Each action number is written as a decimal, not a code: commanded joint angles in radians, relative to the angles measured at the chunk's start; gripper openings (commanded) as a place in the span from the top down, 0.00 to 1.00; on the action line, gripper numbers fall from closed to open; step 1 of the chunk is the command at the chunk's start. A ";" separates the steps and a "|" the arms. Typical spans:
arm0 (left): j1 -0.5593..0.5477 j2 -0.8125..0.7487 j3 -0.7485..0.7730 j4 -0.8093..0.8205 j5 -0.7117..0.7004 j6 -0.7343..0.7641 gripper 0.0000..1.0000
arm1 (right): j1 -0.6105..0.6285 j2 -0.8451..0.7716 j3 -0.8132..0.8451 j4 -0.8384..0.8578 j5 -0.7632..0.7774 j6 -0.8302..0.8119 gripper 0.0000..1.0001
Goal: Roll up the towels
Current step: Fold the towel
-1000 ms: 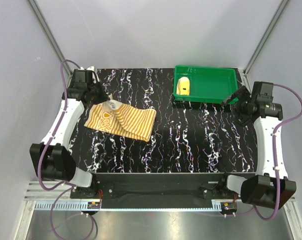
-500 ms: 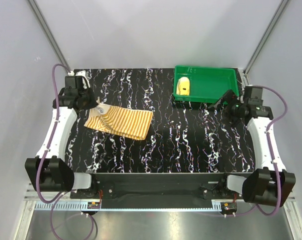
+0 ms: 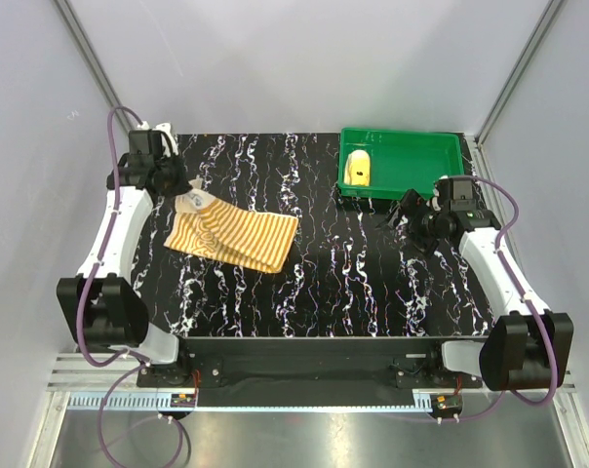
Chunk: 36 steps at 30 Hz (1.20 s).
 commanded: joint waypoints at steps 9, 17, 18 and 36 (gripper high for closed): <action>0.041 -0.120 -0.305 0.146 -0.266 0.016 0.84 | 0.016 0.043 -0.014 0.072 -0.026 -0.027 0.00; 0.097 0.077 -0.260 -0.027 -0.352 -0.032 0.73 | 0.144 0.080 -0.061 0.130 -0.059 -0.018 0.00; 0.106 0.074 -0.265 -0.027 -0.360 -0.035 0.68 | 0.167 0.088 -0.066 0.136 -0.059 -0.007 0.00; 0.143 0.051 -0.265 -0.017 -0.378 -0.115 0.31 | 0.509 0.483 0.103 0.426 -0.116 0.093 0.00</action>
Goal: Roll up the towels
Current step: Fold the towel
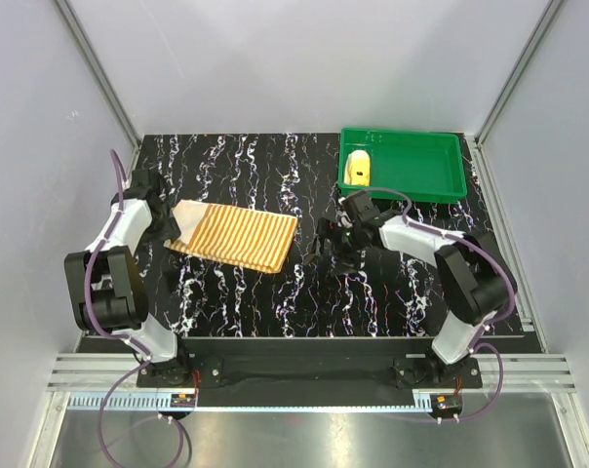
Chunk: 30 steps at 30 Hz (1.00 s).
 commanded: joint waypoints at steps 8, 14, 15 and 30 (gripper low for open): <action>0.005 -0.070 -0.003 0.039 -0.017 -0.036 0.31 | 0.130 0.234 0.303 0.139 0.006 0.072 0.04; 0.005 -0.066 -0.003 0.036 -0.018 -0.041 0.31 | 0.151 0.360 0.429 0.082 0.062 0.086 0.15; 0.005 -0.064 -0.003 0.035 -0.017 -0.042 0.31 | 0.156 0.372 0.440 0.074 0.066 0.086 0.16; 0.006 -0.069 -0.004 0.032 -0.015 -0.049 0.32 | 0.210 0.379 0.449 -0.013 0.172 0.053 1.00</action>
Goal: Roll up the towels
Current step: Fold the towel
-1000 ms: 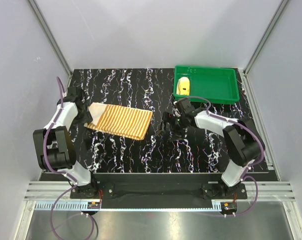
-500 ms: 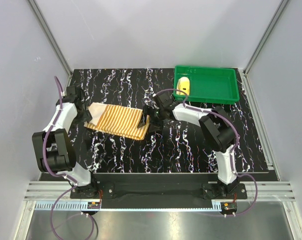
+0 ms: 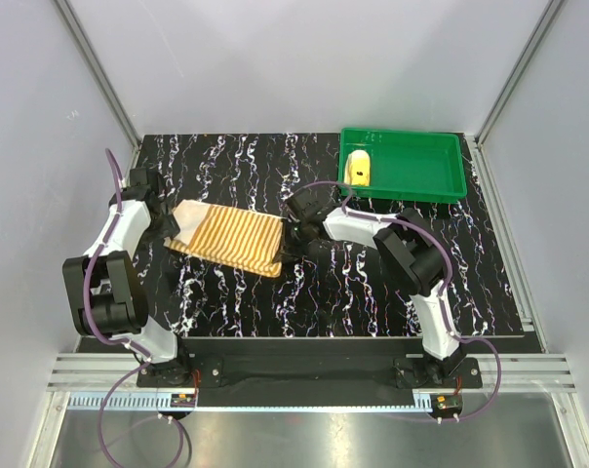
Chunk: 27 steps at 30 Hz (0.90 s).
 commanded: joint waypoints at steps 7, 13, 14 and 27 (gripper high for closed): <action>0.003 -0.062 -0.013 0.026 -0.036 -0.016 0.33 | -0.071 -0.250 -0.211 -0.139 0.183 -0.099 1.00; -0.021 -0.079 -0.007 0.011 -0.062 -0.023 0.35 | -0.109 -0.369 -0.348 -0.188 0.250 -0.142 0.80; -0.035 -0.090 -0.007 0.011 -0.060 -0.025 0.35 | -0.114 -0.383 -0.374 -0.196 0.266 -0.145 0.69; -0.332 -0.415 -0.139 0.256 0.380 -0.063 0.41 | -0.241 -0.810 -0.580 -0.201 0.228 -0.216 0.30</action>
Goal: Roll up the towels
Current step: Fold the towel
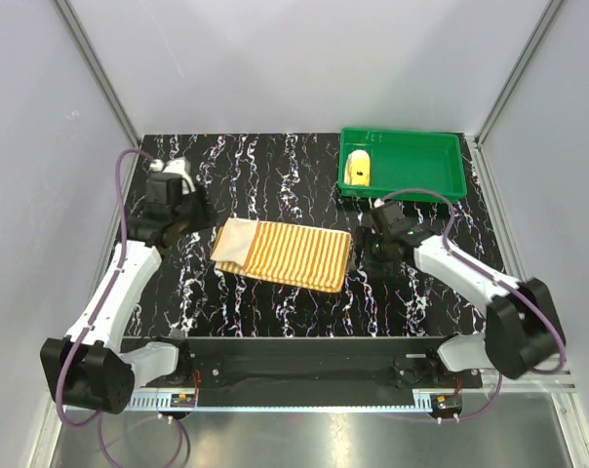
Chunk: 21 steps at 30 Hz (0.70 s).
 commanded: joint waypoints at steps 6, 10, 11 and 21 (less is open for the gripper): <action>-0.294 0.115 -0.085 0.258 0.194 -0.108 0.62 | 0.004 -0.101 -0.004 0.263 -0.354 0.042 0.75; -0.309 0.186 -0.147 0.338 0.221 -0.178 0.85 | 0.004 0.014 0.021 0.377 -0.446 0.093 1.00; -0.309 0.193 -0.157 0.356 0.216 -0.185 0.87 | 0.004 0.037 0.021 0.397 -0.456 0.098 1.00; -0.308 0.204 -0.263 0.289 0.047 -0.212 0.95 | 0.004 0.245 -0.123 0.500 -0.442 0.122 1.00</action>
